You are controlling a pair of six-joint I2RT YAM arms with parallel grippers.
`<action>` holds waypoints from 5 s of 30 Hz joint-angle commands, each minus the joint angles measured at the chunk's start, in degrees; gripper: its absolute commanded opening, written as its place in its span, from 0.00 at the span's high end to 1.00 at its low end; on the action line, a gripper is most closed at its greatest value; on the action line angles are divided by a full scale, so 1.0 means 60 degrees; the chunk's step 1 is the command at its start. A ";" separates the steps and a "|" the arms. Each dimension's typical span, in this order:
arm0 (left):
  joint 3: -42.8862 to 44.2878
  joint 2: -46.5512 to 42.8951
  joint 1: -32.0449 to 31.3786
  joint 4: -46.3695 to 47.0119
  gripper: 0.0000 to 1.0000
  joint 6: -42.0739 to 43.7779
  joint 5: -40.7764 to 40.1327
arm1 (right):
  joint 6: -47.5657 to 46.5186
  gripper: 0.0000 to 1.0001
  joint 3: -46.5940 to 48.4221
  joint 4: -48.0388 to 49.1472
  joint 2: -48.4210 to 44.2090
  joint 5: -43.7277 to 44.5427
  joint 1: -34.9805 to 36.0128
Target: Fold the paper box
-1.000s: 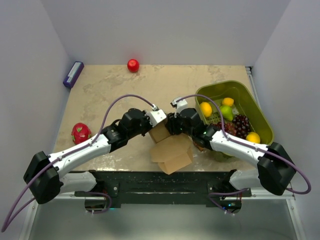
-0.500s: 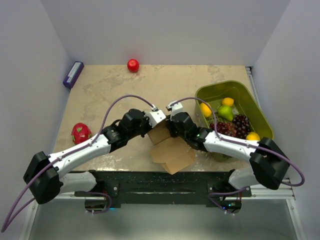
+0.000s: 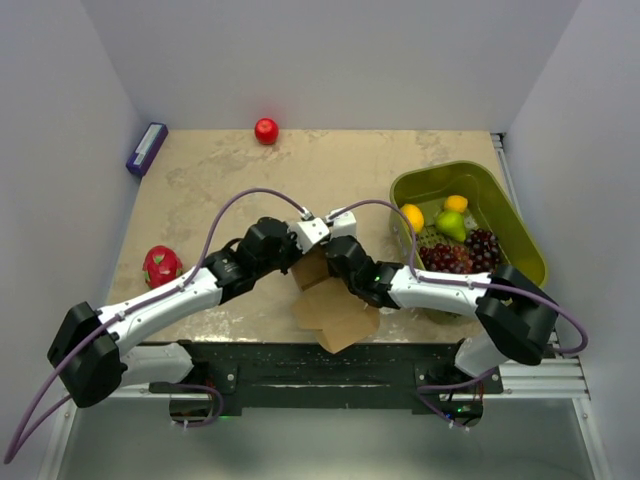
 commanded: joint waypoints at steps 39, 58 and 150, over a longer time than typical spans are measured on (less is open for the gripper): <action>0.1290 0.1904 0.0052 -0.0775 1.00 -0.1757 -0.2222 | 0.2248 0.14 0.0613 -0.4407 -0.3298 0.0244 -0.0176; 0.1407 0.1773 0.1664 -0.0731 1.00 -0.3003 -0.1314 | 0.5150 0.10 -0.1071 -0.3610 -0.5453 -0.2786 -0.1920; 0.1042 0.0308 0.2397 0.0265 0.80 -0.1011 0.8826 | -0.3346 1.00 0.5155 -0.9102 -0.1716 -1.0448 -0.2770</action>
